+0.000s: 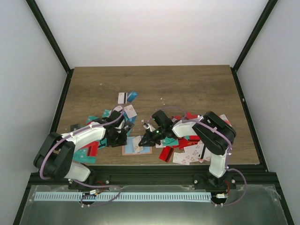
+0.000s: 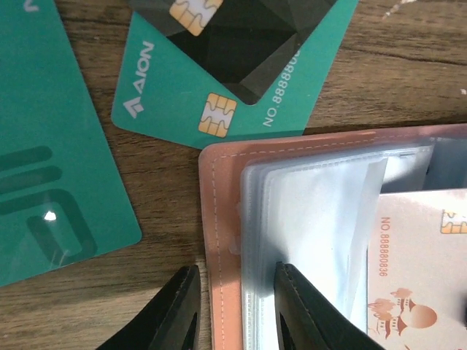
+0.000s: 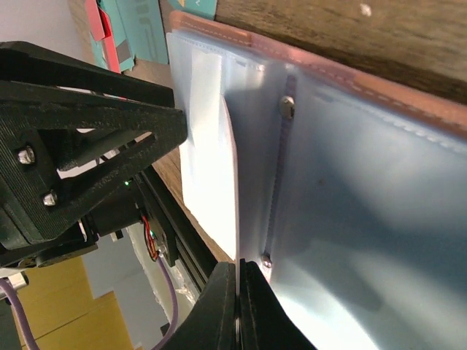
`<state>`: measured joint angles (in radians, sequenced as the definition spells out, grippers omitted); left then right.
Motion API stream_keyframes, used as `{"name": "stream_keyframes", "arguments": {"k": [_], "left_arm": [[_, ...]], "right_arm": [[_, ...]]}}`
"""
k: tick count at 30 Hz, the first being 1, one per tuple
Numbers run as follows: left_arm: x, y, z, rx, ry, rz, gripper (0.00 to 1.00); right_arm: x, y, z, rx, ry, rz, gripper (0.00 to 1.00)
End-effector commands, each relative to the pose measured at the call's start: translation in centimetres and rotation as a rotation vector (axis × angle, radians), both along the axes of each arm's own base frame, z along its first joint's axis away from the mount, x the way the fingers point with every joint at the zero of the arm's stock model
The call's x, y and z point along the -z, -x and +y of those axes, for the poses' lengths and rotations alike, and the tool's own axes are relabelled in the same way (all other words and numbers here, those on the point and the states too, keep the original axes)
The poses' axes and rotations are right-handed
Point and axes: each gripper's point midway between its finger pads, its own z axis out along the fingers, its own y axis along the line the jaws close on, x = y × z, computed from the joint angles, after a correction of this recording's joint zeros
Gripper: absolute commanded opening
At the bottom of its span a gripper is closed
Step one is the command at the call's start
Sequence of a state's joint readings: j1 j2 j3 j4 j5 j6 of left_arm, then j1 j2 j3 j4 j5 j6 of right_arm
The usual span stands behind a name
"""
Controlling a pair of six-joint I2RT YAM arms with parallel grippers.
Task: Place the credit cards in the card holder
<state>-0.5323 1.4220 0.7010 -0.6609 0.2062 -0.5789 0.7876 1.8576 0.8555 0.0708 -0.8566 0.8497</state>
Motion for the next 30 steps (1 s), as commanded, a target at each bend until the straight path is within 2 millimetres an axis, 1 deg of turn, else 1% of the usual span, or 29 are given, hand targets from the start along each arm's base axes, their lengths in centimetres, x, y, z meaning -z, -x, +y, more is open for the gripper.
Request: {"name": "stream_keyframes", "arguments": {"k": [1, 6, 14, 25, 30], "left_arm": [[0.7, 0.5, -0.2, 0.005, 0.018, 0.024, 0.29], [0.7, 0.7, -0.4, 0.008, 0.032, 0.033, 0.26], [0.8, 1.1, -0.5, 0.002, 0.046, 0.047, 0.24], [0.8, 1.4, -0.8, -0.022, 0.074, 0.057, 0.23], [0.8, 1.4, -1.0, -0.035, 0.089, 0.055, 0.22]], "right_arm": [[-0.4, -0.5, 1.1, -0.007, -0.034, -0.014, 0.01], [-0.6, -0.9, 1.5, 0.008, -0.052, -0.021, 0.01], [-0.4, -1.2, 1.9, 0.031, -0.081, -0.033, 0.01], [0.5, -0.5, 1.9, 0.033, -0.092, -0.027, 0.01], [0.7, 0.3, 1.9, 0.035, -0.096, -0.016, 0.01]]}}
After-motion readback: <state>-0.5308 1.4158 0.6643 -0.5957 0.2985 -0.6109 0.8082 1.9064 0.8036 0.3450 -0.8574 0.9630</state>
